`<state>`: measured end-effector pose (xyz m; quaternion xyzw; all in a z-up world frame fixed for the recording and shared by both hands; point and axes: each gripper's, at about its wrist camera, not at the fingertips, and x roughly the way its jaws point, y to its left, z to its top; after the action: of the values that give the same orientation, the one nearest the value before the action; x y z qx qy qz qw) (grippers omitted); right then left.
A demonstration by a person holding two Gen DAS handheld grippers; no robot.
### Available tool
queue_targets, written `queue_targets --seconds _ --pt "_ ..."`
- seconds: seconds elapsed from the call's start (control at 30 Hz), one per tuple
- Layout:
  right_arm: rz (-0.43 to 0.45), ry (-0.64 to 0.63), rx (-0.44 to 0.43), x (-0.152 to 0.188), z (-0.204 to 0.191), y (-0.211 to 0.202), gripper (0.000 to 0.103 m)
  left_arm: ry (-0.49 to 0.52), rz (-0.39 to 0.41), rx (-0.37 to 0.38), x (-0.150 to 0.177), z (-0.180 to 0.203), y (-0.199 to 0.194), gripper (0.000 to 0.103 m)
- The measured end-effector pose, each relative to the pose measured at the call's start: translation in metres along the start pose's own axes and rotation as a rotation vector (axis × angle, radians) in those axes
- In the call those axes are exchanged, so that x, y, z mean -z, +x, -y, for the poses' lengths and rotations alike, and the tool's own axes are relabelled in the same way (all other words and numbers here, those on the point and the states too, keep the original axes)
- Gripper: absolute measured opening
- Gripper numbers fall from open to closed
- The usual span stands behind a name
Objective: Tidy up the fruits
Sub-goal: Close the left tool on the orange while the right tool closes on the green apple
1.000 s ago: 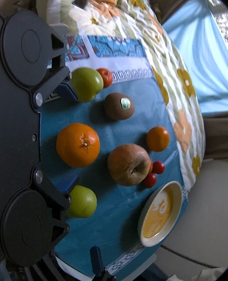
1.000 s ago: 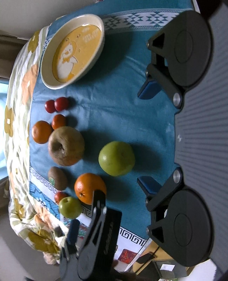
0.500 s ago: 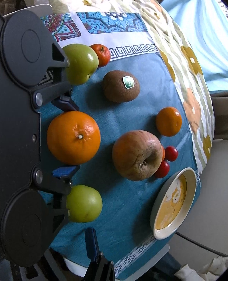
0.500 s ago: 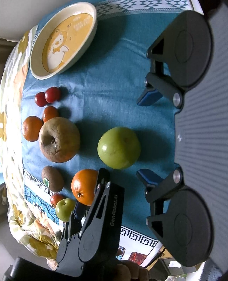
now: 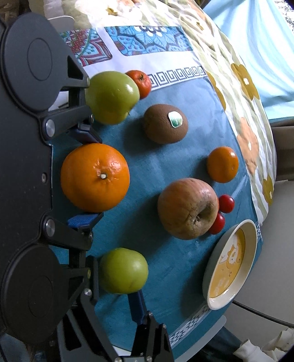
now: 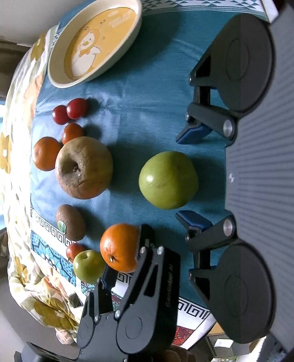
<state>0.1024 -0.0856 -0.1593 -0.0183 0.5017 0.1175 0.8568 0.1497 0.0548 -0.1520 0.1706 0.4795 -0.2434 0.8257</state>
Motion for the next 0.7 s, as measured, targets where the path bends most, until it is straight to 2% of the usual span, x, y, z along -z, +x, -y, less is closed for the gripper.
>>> queue_targets --seconds 0.17,0.27,0.43,0.7 --pt "0.018 -0.014 0.008 -0.002 -0.003 0.001 0.076 -0.013 0.0 -0.01 0.007 -0.001 -0.004 0.065" --pt "0.025 -0.026 0.006 -0.002 -0.003 0.002 0.069 -0.027 0.006 -0.033 0.011 0.001 -0.008 0.065" --pt "0.034 -0.018 0.007 -0.004 -0.003 -0.005 0.069 -0.077 0.04 -0.049 0.015 0.003 -0.025 0.065" --pt "0.095 0.033 0.029 -0.012 0.011 -0.039 0.069 -0.126 0.112 -0.084 0.004 0.016 -0.063 0.065"
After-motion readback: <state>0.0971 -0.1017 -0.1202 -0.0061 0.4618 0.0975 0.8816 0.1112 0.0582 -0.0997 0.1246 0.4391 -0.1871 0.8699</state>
